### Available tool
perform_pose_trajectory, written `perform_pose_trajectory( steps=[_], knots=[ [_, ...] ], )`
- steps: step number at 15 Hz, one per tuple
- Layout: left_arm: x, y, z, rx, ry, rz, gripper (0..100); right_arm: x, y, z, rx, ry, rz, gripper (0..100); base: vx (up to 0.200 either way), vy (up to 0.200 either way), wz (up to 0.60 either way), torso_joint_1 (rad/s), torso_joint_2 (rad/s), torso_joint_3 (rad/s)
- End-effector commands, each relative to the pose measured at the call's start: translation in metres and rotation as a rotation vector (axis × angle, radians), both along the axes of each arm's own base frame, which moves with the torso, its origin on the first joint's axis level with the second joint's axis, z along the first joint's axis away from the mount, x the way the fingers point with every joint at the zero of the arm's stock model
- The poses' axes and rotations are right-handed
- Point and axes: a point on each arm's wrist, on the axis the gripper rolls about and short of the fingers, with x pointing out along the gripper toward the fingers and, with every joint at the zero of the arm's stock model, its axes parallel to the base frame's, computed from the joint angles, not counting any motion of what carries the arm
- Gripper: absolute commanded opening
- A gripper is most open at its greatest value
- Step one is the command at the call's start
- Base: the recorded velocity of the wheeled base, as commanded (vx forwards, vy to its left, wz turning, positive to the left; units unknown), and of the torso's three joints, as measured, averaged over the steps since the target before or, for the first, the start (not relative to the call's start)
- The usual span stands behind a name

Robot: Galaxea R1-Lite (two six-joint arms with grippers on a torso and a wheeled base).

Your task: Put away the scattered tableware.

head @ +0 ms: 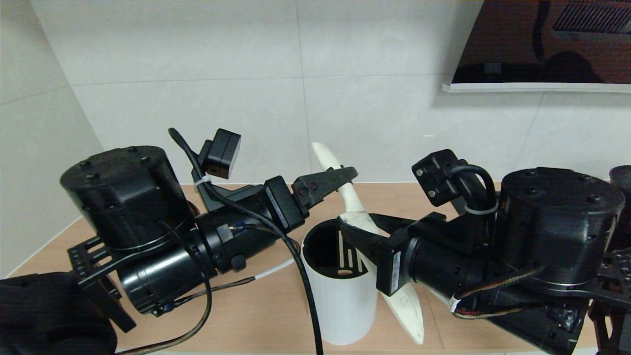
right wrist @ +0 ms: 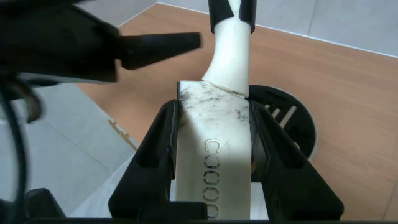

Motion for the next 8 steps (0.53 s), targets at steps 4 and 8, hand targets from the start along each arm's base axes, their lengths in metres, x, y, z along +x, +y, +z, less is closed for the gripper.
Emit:
perform_pose_trajectory(
  steps=[4,8],
  knots=[
    [0.0083,-0.0087,-0.0125,0.008,0.008,0.014,100,-0.0074,0.0054,-0.0030,-0.008,0.007,0.031,0,0.000,0.000,0.00,0.000,0.00,0.000],
    [0.0123,-0.0112,-0.0143,-0.012,-0.013,0.045,100,-0.0079,0.0054,-0.0039,-0.010,0.009,0.033,0,0.000,0.000,0.00,0.000,0.00,0.000]
  ],
)
